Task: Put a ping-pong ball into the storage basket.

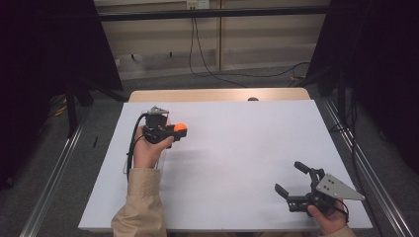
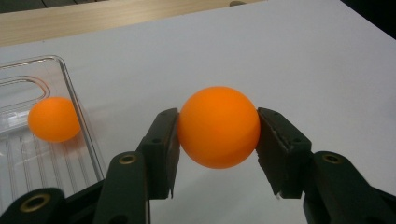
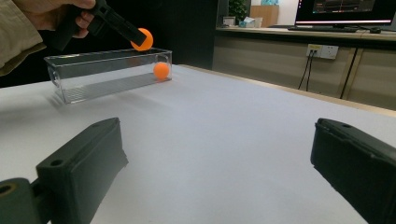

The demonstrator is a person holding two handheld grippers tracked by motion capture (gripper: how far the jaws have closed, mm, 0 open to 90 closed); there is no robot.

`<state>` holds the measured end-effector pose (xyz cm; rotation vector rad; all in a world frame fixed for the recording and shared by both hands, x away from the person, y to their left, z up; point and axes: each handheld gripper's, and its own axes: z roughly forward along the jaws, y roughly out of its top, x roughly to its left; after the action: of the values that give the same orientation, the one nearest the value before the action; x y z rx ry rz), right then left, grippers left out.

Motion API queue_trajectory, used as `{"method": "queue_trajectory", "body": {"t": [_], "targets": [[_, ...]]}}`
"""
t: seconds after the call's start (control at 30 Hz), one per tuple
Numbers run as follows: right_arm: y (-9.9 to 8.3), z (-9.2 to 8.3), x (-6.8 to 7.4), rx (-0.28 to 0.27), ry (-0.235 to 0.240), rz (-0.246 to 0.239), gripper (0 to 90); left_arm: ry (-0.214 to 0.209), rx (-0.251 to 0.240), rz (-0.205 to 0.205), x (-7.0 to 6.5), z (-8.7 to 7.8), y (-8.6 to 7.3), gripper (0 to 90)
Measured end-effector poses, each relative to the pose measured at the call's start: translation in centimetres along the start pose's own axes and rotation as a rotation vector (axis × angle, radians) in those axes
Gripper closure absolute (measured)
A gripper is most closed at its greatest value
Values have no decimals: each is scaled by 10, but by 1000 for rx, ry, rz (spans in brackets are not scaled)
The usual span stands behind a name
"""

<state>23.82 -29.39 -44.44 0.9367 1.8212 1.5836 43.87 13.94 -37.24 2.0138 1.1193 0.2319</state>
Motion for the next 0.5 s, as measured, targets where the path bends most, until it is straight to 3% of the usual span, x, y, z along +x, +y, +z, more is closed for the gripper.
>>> {"method": "queue_trajectory", "body": {"t": [0.5], "targets": [[0, 0, 0, 0, 1, 0, 25, 12, -9, -16, 6, -7, -2, 508]]}}
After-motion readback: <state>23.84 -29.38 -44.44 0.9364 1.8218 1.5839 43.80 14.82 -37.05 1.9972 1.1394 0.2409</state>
